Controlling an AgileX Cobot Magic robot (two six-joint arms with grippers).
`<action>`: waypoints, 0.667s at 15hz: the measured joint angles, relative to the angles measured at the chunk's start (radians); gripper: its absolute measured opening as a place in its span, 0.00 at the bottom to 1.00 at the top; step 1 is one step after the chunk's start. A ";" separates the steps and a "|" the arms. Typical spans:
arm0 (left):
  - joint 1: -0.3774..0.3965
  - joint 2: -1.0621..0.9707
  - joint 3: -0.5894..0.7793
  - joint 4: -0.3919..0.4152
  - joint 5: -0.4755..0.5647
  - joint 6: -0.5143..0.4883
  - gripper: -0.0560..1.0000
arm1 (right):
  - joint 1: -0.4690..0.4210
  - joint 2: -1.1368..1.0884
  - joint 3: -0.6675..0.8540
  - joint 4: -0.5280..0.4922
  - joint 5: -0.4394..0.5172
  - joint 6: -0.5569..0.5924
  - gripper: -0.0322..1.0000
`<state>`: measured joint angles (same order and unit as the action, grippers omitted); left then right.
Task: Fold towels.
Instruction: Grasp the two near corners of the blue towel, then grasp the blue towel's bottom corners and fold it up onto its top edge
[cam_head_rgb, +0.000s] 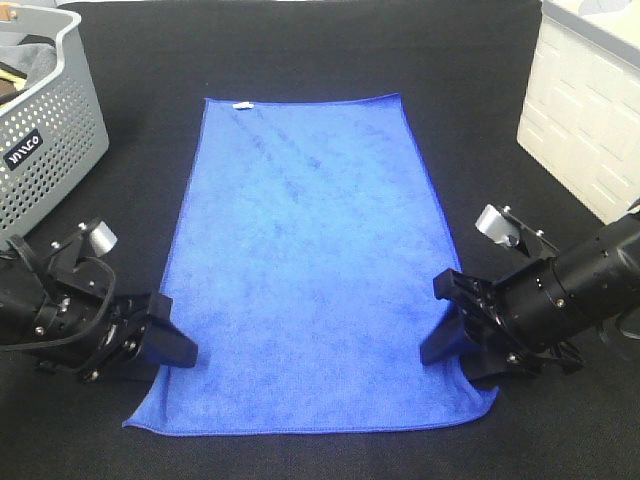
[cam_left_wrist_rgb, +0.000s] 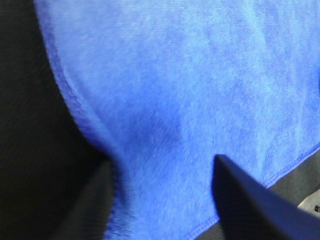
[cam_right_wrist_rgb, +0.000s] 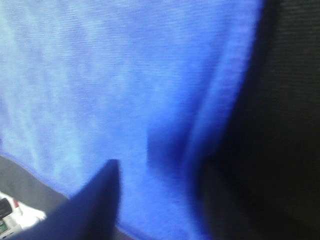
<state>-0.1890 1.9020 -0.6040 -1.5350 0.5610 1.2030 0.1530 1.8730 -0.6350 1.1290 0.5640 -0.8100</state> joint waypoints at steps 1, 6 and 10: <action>-0.003 0.009 -0.002 0.000 -0.016 0.000 0.34 | 0.000 0.005 0.000 -0.005 -0.010 -0.001 0.31; -0.003 0.006 -0.002 0.046 -0.044 -0.033 0.05 | 0.001 -0.001 0.004 -0.027 -0.027 0.026 0.03; -0.003 -0.105 0.005 0.298 -0.027 -0.256 0.05 | 0.002 -0.111 0.021 -0.109 -0.005 0.142 0.03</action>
<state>-0.1920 1.7970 -0.5990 -1.2370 0.5340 0.9470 0.1550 1.7620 -0.6140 1.0200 0.5590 -0.6680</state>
